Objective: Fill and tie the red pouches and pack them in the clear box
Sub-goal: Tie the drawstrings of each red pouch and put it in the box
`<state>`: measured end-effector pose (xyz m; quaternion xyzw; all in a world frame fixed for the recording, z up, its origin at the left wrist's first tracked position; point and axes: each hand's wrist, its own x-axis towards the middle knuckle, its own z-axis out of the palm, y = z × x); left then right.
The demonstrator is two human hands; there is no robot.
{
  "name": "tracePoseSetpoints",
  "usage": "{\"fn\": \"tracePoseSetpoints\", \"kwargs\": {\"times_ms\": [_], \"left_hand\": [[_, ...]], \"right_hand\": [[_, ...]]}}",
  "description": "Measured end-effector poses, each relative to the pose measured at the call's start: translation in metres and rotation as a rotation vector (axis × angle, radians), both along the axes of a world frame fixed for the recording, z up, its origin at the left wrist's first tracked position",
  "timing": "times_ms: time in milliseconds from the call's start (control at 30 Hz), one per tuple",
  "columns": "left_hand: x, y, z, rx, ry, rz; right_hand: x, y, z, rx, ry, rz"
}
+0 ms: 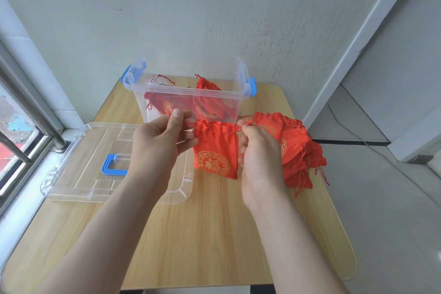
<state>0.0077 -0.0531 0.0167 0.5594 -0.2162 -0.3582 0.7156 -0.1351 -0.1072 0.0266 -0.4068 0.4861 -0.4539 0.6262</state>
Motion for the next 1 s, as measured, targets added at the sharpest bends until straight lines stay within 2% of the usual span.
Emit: {"fn": "tracePoseSetpoints", "kwargs": {"times_ms": [400, 633, 867, 1000], "left_hand": [[-0.003, -0.002, 0.002, -0.027, 0.066, -0.071], [-0.001, -0.002, 0.004, -0.059, 0.073, -0.055], [0.002, -0.001, 0.008, -0.130, 0.088, -0.023], [0.004, 0.000, 0.009, -0.146, 0.187, -0.014]], "right_hand": [[-0.009, 0.003, 0.013, 0.092, -0.185, 0.003], [-0.006, 0.005, 0.009, -0.055, -0.118, -0.077], [-0.005, 0.000, 0.008, -0.068, -0.230, -0.074], [-0.006, -0.003, 0.006, -0.052, -0.293, -0.087]]}}
